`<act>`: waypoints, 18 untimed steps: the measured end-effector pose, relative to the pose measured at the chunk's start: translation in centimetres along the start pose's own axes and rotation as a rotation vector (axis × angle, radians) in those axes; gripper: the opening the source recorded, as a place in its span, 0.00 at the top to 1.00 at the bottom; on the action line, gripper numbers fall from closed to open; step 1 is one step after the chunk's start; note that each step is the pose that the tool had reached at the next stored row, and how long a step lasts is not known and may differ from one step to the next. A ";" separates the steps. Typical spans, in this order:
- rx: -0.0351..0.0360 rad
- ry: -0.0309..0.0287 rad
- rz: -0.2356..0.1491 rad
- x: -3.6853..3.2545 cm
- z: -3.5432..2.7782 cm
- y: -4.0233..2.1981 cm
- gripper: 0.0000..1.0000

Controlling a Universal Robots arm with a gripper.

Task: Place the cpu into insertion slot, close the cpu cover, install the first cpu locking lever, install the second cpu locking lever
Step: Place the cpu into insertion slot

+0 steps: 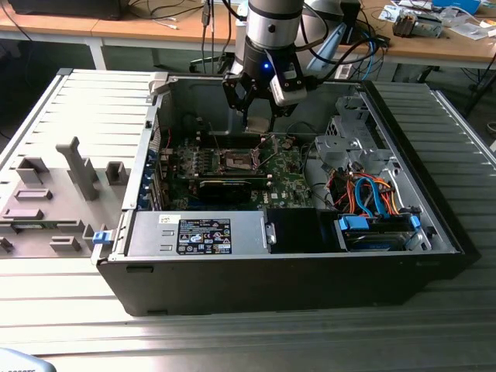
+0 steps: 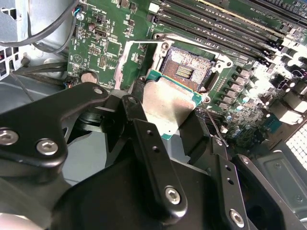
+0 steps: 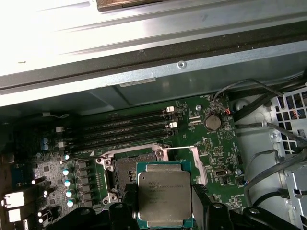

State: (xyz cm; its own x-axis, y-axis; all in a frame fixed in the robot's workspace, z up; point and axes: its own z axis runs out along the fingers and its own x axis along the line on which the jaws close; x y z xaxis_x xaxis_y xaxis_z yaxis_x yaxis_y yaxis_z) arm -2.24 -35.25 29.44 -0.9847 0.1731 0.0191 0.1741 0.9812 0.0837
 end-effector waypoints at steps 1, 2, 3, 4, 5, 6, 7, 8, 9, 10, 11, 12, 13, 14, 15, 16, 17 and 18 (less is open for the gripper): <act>0.0000 -0.0001 0.001 0.00 0.00 -0.01 0.46; -0.0001 -0.0003 0.003 0.00 0.00 -0.01 0.46; 0.0000 -0.0004 0.004 0.00 0.00 -0.02 0.46; -0.0001 -0.0004 0.005 0.00 0.00 -0.02 0.46; -0.0001 -0.0006 0.007 0.00 0.00 -0.03 0.46; -0.0002 -0.0007 0.008 0.00 0.00 -0.03 0.46; -0.0002 -0.0008 0.009 -0.01 0.00 -0.04 0.46; -0.0002 -0.0009 0.010 -0.01 0.00 -0.04 0.46; -0.0003 -0.0011 0.013 -0.01 0.00 -0.05 0.46; -0.0003 -0.0012 0.015 -0.01 -0.01 -0.06 0.46; -0.0003 -0.0015 0.017 -0.01 0.00 -0.07 0.46; -0.0004 -0.0016 0.019 -0.01 0.00 -0.07 0.46; -0.0004 -0.0018 0.021 -0.01 -0.01 -0.08 0.46; -0.0005 -0.0019 0.023 -0.01 0.00 -0.08 0.46; -0.0005 -0.0021 0.024 -0.02 -0.01 -0.08 0.46; -0.0005 -0.0022 0.026 -0.02 -0.01 -0.08 0.46; -0.0005 -0.0022 0.027 -0.02 -0.01 -0.09 0.46; -0.0006 -0.0024 0.028 -0.01 -0.01 -0.09 0.46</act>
State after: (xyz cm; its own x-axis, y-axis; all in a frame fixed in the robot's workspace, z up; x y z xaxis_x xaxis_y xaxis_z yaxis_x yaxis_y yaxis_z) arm -2.24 -35.34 29.44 -0.9794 0.2010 0.0191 0.2019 0.9758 0.0837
